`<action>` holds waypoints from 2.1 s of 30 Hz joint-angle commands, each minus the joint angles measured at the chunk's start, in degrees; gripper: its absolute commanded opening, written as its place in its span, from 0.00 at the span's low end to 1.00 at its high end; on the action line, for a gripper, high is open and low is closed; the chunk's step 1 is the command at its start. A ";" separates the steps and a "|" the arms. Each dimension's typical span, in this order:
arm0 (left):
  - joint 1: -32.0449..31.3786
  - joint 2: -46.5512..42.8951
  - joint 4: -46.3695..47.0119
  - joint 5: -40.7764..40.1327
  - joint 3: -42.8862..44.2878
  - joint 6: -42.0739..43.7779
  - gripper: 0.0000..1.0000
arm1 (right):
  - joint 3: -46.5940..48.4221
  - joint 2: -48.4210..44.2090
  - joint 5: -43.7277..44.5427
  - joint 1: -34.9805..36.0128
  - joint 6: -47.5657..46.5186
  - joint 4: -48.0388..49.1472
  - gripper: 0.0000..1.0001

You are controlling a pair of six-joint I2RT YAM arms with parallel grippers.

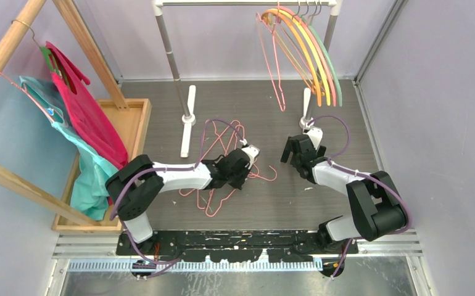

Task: Organize the hangers

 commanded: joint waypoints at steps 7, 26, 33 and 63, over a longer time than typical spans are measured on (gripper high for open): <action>2.26 -21.69 -13.55 0.76 6.91 -1.68 0.00 | 0.87 -0.47 -0.01 -0.15 0.37 2.77 1.00; 28.29 -20.58 33.79 32.03 18.99 -35.71 0.00 | 1.19 -0.84 -0.03 -0.11 0.29 2.28 1.00; 29.40 -13.58 38.97 27.97 29.34 -40.62 0.00 | 1.04 -0.84 0.61 -0.11 -0.06 2.24 1.00; 28.90 3.02 9.15 19.58 52.64 -47.14 0.00 | 1.04 0.29 0.67 -0.10 -0.28 2.64 1.00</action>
